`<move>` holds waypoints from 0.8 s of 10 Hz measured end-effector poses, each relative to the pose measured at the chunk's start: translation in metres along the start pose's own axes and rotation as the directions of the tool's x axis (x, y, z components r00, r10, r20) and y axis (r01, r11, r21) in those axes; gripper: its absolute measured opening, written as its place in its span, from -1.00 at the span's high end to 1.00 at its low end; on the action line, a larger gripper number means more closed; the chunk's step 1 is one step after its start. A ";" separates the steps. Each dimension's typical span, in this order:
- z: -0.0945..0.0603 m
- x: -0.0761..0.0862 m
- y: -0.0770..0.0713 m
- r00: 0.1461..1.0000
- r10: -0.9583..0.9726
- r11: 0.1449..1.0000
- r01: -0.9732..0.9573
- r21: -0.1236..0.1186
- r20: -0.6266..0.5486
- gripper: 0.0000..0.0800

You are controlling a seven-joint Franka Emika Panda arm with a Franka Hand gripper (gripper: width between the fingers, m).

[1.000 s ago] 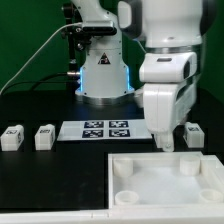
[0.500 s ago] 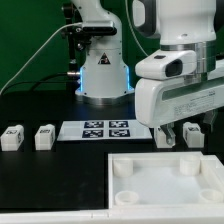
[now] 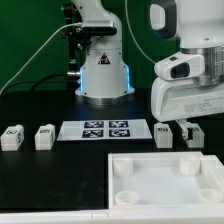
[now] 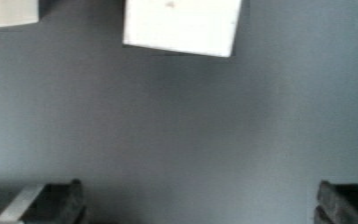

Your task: Assemble one leg

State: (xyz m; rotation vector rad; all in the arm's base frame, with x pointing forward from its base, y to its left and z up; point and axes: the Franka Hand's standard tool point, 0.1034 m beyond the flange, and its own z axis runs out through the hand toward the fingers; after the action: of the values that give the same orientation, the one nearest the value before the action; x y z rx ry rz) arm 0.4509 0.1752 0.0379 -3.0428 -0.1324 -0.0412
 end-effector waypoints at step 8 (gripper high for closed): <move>-0.003 -0.023 -0.005 0.781 0.068 0.996 -0.017 -0.088 0.620 -0.62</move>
Offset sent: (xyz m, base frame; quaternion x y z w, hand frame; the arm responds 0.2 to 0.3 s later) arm -0.0040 -0.0055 0.0038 -0.0134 -0.2379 0.0530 0.9698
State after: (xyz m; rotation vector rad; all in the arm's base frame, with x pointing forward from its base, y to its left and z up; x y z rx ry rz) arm 0.4271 0.1782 0.0405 -2.9934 -0.1068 0.9970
